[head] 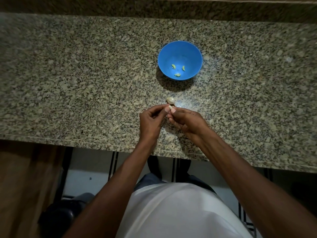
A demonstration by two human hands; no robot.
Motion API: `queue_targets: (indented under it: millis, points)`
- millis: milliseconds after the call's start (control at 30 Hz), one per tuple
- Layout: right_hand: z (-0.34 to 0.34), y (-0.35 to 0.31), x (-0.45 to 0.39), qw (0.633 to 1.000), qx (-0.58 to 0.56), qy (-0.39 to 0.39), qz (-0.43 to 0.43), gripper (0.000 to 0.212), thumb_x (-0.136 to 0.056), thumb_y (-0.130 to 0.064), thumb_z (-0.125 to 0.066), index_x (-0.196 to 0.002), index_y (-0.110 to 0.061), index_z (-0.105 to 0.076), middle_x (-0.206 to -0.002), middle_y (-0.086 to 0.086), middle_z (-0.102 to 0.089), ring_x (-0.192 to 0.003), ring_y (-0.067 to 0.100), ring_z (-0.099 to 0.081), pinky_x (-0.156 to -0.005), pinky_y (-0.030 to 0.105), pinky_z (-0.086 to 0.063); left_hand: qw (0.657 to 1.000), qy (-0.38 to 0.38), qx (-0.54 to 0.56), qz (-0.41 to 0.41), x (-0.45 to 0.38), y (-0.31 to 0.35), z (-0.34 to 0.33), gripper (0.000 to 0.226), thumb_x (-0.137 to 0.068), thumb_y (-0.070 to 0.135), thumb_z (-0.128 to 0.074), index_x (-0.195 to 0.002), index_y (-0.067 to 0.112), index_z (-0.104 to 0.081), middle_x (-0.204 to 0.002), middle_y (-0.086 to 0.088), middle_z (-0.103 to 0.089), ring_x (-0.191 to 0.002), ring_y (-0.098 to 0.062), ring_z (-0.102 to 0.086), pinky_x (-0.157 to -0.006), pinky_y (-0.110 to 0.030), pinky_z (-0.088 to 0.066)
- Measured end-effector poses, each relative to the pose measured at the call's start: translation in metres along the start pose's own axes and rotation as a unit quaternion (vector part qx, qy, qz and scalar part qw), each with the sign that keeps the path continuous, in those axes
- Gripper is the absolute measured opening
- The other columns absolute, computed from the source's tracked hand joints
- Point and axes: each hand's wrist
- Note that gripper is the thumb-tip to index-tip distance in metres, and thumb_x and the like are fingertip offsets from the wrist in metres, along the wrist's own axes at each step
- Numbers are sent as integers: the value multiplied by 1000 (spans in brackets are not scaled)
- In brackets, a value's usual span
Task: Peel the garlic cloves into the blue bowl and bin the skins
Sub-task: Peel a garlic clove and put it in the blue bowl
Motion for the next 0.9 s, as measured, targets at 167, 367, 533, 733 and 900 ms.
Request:
queue_targets:
  millis: [167, 367, 533, 733, 900]
  points:
    - [2, 4, 0, 1000, 27, 0, 14, 22, -93, -1, -74, -115, 3, -74, -108, 17, -79, -101, 24, -78, -88, 32, -63, 999, -5, 24, 29, 1, -1, 1, 22, -92, 6, -77, -113, -2, -76, -107, -11, -79, -106, -22, -75, -88, -28, -60]
    - [2, 10, -1, 987, 138, -5, 78, 21, -94, -11, -76, -114, -3, -78, -110, 10, -80, -102, 21, -77, -86, 31, -62, 989, -9, 75, 130, -3, -1, 7, 18, -90, 7, -79, -107, 4, -78, -108, -10, -79, -108, -24, -75, -88, -31, -60]
    - [3, 13, -2, 958, 227, 5, 174, 20, -93, -12, -79, -110, -2, -79, -98, 12, -81, -86, 18, -76, -78, 28, -60, 988, 9, 61, 141, -4, 1, 8, 14, -88, 8, -81, -102, 5, -79, -103, -11, -80, -103, -28, -76, -90, -35, -62]
    - [1, 13, -4, 941, 263, 5, 210, 17, -94, -14, -79, -110, -10, -82, -101, 6, -82, -94, 25, -78, -83, 36, -64, 986, -10, 68, 149, -4, 4, 8, 14, -89, 5, -78, -103, 5, -78, -99, -10, -81, -96, -21, -77, -86, -30, -61]
    - [5, 16, -4, 939, 272, 13, 210, 17, -94, -16, -80, -110, -12, -82, -107, 0, -81, -99, 17, -78, -83, 33, -63, 979, -31, 67, 188, -6, 8, 10, 14, -91, 2, -76, -105, 2, -78, -101, -11, -80, -95, -20, -78, -80, -25, -60]
Point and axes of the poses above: each hand's wrist, its own x-axis away from the middle knuckle, its own z-axis out of the back of the hand, y = z × x
